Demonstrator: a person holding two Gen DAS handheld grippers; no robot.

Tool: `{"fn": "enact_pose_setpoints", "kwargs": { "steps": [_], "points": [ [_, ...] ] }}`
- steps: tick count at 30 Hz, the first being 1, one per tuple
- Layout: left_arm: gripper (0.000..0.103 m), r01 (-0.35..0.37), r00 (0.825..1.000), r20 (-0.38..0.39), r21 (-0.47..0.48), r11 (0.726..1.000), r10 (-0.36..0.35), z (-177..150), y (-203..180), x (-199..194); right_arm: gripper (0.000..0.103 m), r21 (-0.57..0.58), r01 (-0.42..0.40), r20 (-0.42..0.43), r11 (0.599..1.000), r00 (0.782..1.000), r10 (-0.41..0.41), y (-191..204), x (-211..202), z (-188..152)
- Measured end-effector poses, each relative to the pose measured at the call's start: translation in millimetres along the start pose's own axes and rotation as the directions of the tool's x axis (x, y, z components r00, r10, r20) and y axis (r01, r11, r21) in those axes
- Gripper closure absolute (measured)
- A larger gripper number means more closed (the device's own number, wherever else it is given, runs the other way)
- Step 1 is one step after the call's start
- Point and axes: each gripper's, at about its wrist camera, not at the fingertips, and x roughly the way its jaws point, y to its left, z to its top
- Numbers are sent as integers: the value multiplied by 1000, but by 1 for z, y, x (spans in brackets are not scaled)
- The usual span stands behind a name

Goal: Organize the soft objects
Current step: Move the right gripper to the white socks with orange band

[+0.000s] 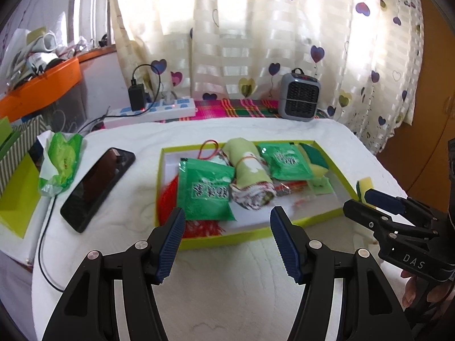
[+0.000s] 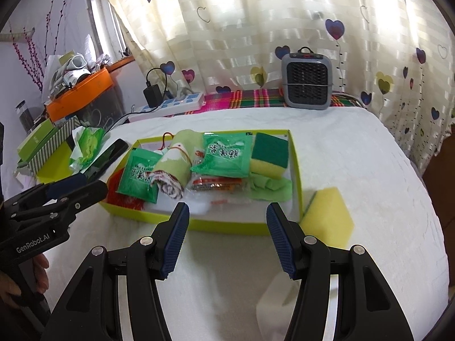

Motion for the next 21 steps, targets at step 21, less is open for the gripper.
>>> {"fn": "enact_pose_setpoints", "kwargs": {
  "steps": [21],
  "points": [
    [41, 103, 993, -61, 63, 993, -99, -29, -48, 6, 35, 93, 56, -27, 994, 998, -54, -51, -39, -55]
  ]
}}
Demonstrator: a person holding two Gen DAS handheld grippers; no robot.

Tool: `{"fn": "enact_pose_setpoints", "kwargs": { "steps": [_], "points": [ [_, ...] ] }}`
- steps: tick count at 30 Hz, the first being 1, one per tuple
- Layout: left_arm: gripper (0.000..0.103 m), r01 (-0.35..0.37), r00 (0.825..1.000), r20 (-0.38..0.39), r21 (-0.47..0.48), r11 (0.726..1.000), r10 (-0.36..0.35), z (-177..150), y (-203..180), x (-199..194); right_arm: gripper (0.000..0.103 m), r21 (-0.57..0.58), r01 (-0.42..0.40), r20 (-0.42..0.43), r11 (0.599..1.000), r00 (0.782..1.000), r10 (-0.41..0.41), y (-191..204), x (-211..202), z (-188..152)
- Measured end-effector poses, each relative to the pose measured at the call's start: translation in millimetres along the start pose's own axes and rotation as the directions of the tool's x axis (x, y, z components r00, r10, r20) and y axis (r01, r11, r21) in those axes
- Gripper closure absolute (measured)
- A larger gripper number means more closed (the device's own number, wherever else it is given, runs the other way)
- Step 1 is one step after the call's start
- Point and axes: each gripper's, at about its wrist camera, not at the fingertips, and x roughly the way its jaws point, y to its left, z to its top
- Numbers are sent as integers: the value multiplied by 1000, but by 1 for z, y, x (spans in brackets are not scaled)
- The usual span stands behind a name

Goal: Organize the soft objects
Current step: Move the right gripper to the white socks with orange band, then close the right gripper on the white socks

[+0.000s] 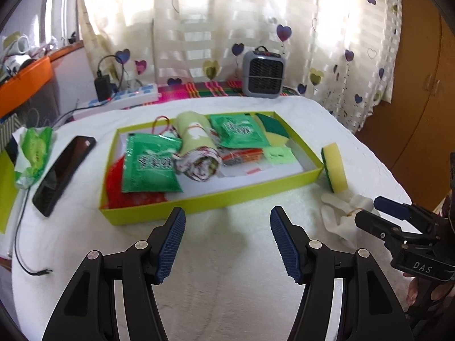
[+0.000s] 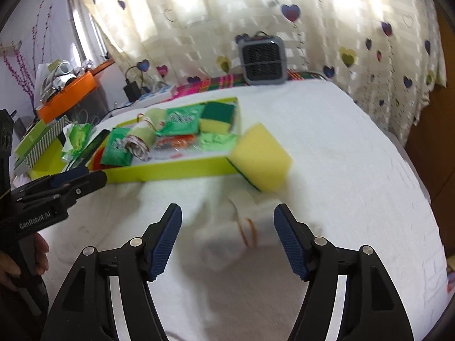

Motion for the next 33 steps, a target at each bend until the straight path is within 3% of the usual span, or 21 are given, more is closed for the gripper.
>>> {"fn": "enact_pose_setpoints", "kwargs": {
  "steps": [7, 21, 31, 33],
  "points": [
    [41, 18, 999, -27, 4, 1000, -18, -6, -9, 7, 35, -11, 22, -22, 1000, 999, -22, -7, 8, -6],
    [41, 23, 998, -50, 16, 1000, -22, -7, -23, 12, 30, 103, 56, -53, 993, 997, -51, -23, 28, -3],
    [41, 39, 997, -65, 32, 999, -37, -5, -34, 18, 31, 99, 68, -62, 993, 996, -62, -28, 26, -8],
    [41, 43, 997, -68, 35, 998, -40, -5, -36, 20, 35, 97, 70, -64, 993, 996, -64, -29, 26, -8]
  ]
}}
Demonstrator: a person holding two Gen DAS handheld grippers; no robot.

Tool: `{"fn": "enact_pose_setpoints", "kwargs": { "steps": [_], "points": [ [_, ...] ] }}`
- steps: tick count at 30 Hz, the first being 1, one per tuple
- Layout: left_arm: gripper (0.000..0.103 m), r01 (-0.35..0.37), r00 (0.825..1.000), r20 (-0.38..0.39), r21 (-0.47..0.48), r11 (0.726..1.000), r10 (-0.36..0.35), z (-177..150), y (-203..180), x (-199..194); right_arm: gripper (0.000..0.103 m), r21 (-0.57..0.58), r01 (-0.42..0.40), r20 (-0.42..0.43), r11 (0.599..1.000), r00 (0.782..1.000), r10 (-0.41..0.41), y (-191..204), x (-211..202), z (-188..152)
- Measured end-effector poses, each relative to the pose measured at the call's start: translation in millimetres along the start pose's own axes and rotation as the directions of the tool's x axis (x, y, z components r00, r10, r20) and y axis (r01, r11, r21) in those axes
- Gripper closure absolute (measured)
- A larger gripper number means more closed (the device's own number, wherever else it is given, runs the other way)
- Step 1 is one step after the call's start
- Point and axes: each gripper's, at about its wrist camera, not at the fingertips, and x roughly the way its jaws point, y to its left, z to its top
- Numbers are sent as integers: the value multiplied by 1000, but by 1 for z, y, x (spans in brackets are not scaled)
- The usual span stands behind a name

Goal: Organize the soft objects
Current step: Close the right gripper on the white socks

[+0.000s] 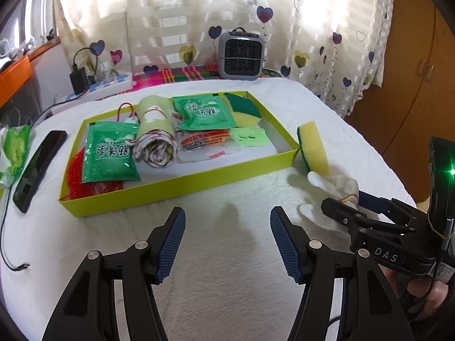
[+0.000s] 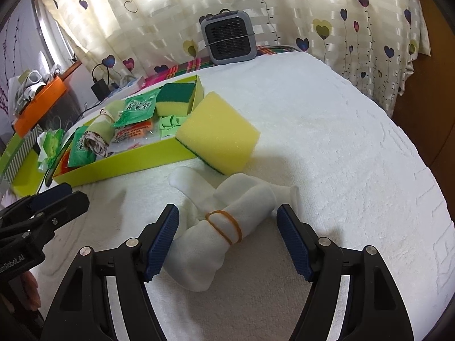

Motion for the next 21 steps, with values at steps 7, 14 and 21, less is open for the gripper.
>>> {"fn": "enact_pose_setpoints", "kwargs": {
  "steps": [7, 14, 21],
  "points": [
    [41, 18, 1000, -3, 10, 1000, -18, 7, -8, 4, 52, 1, 4, -6, 1000, 1000, -4, -6, -2, -1],
    [41, 58, 998, -14, 31, 998, -58, 16, -21, 11, 61, -12, -17, -10, 1000, 1000, 17, -9, -7, -4],
    [41, 114, 993, -26, 47, 992, -113, 31, -40, 21, 64, -17, -7, 2, 1000, 1000, 7, -18, -14, -5]
  ]
}}
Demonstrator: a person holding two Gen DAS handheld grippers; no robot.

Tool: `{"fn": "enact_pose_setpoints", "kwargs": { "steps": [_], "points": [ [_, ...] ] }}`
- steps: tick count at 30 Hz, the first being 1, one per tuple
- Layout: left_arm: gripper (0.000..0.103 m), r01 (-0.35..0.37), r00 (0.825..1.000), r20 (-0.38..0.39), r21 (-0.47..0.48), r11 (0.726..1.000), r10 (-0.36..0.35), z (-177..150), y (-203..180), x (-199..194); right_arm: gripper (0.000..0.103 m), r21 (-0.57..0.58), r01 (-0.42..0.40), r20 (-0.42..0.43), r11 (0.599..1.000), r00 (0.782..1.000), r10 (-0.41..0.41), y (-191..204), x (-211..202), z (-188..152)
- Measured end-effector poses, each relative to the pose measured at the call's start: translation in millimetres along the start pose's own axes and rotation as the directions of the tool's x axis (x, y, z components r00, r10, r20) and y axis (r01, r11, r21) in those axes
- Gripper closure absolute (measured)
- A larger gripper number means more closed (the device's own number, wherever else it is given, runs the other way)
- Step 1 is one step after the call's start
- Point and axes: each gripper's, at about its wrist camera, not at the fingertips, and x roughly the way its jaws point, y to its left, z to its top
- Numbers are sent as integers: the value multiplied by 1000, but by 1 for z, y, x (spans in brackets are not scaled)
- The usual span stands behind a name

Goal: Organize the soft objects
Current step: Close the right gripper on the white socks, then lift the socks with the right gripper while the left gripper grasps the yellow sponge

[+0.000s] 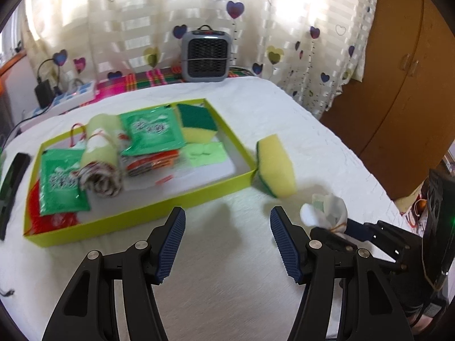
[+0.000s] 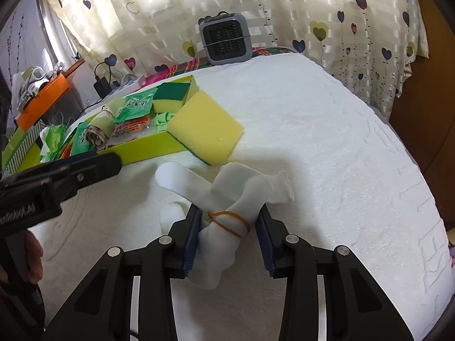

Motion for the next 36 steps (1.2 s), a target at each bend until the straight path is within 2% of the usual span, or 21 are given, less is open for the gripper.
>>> {"fn": "enact_pose_setpoints", "kwargs": {
  "steps": [3, 12, 31, 34, 36],
  "points": [
    [41, 41, 999, 9, 13, 999, -41, 9, -8, 2, 65, 12, 13, 10, 1000, 1000, -13, -9, -4, 0],
    [41, 54, 998, -15, 72, 996, -53, 31, -32, 22, 65, 24, 55, 33, 998, 998, -56, -27, -11, 1],
    [42, -36, 998, -54, 94, 995, 41, 43, -49, 60, 65, 59, 30, 26, 998, 999, -31, -43, -7, 2],
    [47, -52, 997, -45, 108, 993, 58, 42, -54, 61, 65, 61, 27, 25, 998, 999, -29, -42, -7, 2],
    [55, -65, 996, -45, 123, 990, 71, 41, -57, 62, 65, 60, 26, 26, 998, 999, -27, -42, -7, 2]
  ]
}}
